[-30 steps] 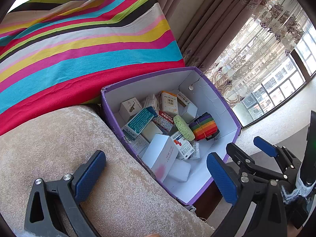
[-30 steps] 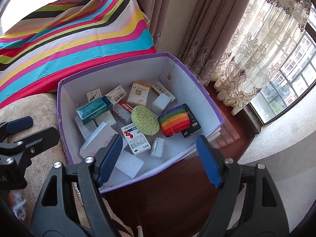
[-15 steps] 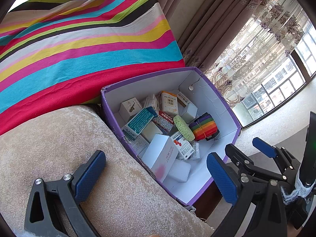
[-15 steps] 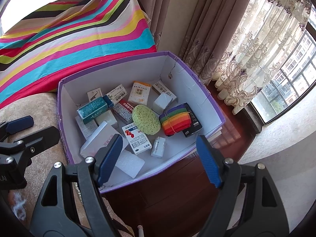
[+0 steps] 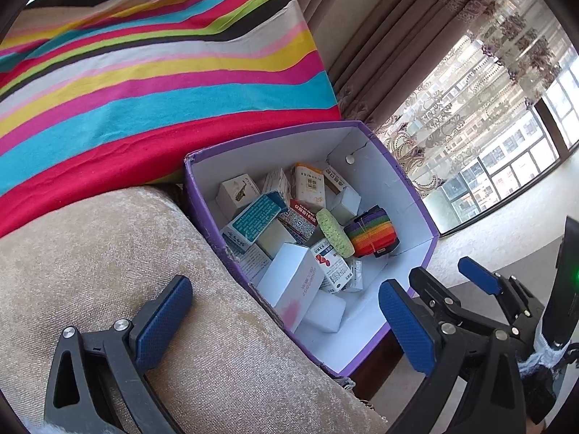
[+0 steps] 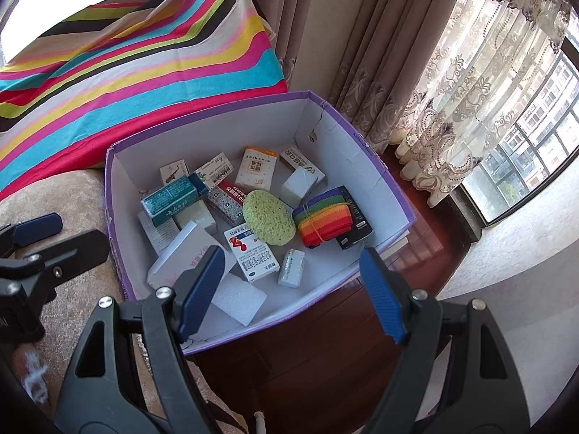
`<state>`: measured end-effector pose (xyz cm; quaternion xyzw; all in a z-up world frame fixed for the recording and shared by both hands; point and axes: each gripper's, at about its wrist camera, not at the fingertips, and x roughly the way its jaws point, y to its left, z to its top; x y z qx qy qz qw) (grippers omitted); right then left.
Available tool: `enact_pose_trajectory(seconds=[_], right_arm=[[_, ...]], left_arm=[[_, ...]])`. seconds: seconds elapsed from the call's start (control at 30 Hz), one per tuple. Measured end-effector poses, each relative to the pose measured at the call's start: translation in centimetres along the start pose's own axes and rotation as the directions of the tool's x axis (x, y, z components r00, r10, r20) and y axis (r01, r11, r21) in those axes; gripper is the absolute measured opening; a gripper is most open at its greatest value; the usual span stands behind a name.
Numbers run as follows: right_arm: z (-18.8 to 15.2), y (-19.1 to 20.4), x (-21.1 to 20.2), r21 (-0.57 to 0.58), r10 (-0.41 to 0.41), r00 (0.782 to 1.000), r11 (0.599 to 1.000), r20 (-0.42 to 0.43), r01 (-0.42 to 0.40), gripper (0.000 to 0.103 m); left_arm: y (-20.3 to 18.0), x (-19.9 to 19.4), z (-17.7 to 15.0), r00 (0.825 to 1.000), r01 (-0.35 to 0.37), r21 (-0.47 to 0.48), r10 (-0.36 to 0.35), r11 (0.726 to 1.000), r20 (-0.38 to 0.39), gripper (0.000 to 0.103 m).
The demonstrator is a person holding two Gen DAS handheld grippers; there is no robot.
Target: Organize objects
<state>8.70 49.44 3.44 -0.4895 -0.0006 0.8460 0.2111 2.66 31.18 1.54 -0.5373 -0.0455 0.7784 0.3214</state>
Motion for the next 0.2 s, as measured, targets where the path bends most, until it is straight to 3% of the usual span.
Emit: enact_pose_trajectory(seconds=[0.2], right_arm=[[-0.2,-0.18,0.43,0.008,0.004,1.0,1.0,-0.011,-0.004,0.079]], left_arm=[[-0.11,0.26,-0.04,1.0,-0.014,0.007,0.014,1.0,-0.002,0.103]])
